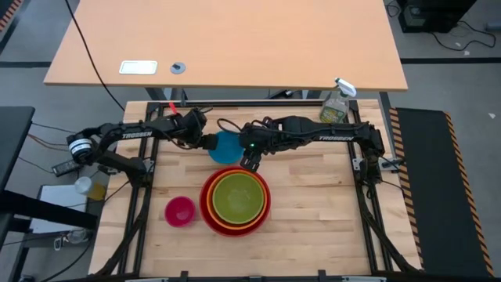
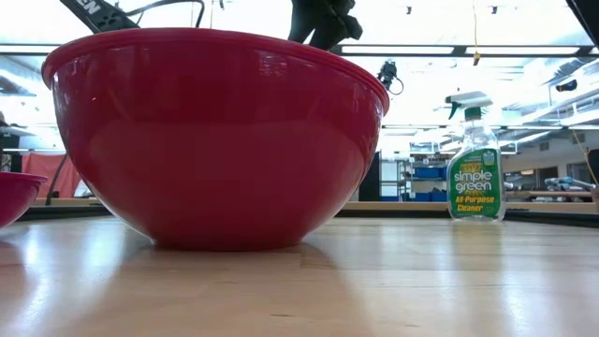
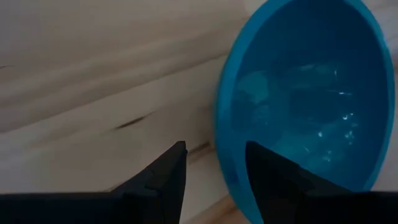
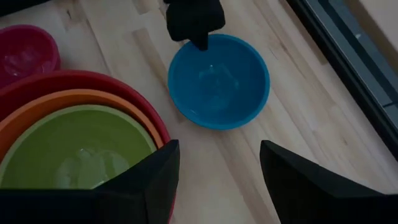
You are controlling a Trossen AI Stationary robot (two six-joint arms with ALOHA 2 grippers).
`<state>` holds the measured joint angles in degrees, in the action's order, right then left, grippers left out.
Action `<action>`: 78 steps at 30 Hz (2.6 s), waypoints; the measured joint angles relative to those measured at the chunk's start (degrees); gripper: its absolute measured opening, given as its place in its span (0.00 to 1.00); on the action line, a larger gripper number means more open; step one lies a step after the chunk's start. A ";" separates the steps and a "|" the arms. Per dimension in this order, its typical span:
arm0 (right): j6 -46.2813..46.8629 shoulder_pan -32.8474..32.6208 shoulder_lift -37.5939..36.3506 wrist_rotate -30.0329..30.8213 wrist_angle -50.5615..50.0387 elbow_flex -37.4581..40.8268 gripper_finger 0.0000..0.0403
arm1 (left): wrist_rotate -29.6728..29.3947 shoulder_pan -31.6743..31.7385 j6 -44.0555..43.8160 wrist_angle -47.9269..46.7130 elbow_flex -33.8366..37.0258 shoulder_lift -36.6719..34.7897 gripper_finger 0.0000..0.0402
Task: Nest bowls inside each other
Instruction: Stack the blue bowl on top of the green bowl
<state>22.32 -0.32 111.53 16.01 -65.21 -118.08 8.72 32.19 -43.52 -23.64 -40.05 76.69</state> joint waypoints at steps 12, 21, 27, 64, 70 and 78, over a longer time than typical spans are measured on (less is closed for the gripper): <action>-0.45 0.00 0.02 0.73 0.64 0.00 0.57 | -0.95 -0.85 2.61 0.97 0.02 4.25 0.28; -1.11 0.08 0.00 0.90 0.50 0.00 0.57 | -0.73 -0.97 3.12 1.78 0.00 4.72 0.03; -1.50 1.10 0.02 -0.42 0.26 0.00 0.56 | 2.11 -0.31 1.92 1.69 0.04 3.85 0.03; 1.08 11.06 -33.50 1.71 6.84 37.76 0.52 | -6.79 -33.85 -3.24 -21.06 -29.35 3.18 0.03; -3.31 11.10 -34.00 1.30 7.17 38.25 0.52 | -8.90 -38.06 -8.02 -21.14 -29.35 6.43 0.03; -8.03 11.28 -33.92 -2.59 14.44 38.25 0.52 | -14.80 -42.55 -12.82 -21.29 -29.35 13.61 0.03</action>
<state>14.29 10.96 77.60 13.42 -50.77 -79.83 -6.08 -10.36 -56.34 -44.93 -69.41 90.30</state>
